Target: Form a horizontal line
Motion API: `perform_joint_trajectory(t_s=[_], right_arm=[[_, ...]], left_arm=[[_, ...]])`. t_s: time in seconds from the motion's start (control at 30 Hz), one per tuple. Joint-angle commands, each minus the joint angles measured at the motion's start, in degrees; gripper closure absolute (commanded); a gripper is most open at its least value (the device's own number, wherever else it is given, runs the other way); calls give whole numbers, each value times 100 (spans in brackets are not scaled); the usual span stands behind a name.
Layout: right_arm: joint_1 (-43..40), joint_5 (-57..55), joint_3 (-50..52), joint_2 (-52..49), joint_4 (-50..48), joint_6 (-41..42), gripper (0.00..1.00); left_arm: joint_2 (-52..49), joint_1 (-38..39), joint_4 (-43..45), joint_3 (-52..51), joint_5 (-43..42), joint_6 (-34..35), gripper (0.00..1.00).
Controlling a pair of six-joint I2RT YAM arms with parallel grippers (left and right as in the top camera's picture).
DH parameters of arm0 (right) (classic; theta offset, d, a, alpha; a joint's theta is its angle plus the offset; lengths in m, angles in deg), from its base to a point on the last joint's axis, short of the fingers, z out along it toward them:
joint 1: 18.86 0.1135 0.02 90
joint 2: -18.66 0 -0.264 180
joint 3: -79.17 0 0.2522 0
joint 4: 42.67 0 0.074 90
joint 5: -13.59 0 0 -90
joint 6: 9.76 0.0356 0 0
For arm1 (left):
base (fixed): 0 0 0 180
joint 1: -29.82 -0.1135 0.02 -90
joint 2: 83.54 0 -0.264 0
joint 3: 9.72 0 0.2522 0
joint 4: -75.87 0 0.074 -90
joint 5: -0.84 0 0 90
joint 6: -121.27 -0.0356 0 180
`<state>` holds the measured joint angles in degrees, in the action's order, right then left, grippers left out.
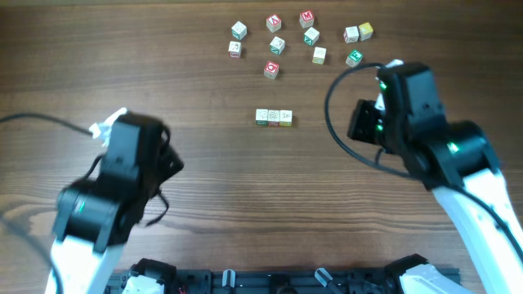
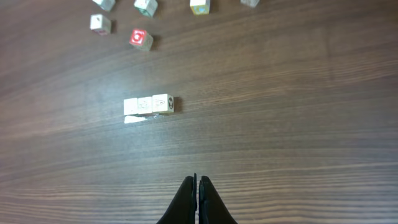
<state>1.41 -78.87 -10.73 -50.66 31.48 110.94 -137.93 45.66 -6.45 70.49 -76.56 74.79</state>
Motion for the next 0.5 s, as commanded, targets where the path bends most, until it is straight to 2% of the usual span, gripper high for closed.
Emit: perform_joint_trajectory(t_s=[0.0,0.27,0.37,0.4,0.47], right_arm=[[35,-170,35,575,223,-50,95],[35,-455,37,1572,691,-46,95],[35,-494,37,1904,804,-46,95],[35,-490,37,2002,846,-44,96],[35,-496,37,2164,973,44,95]], left_arm=[[772,-20,-262,-26,149,-68,96],[2098,-22,-560,-26,442,-68,94],[2343,-22,-595,-26,439,-68,72],[2385,-22,-599,-26,439,-68,59],[2398,-22,-612,-26,437,-68,22]])
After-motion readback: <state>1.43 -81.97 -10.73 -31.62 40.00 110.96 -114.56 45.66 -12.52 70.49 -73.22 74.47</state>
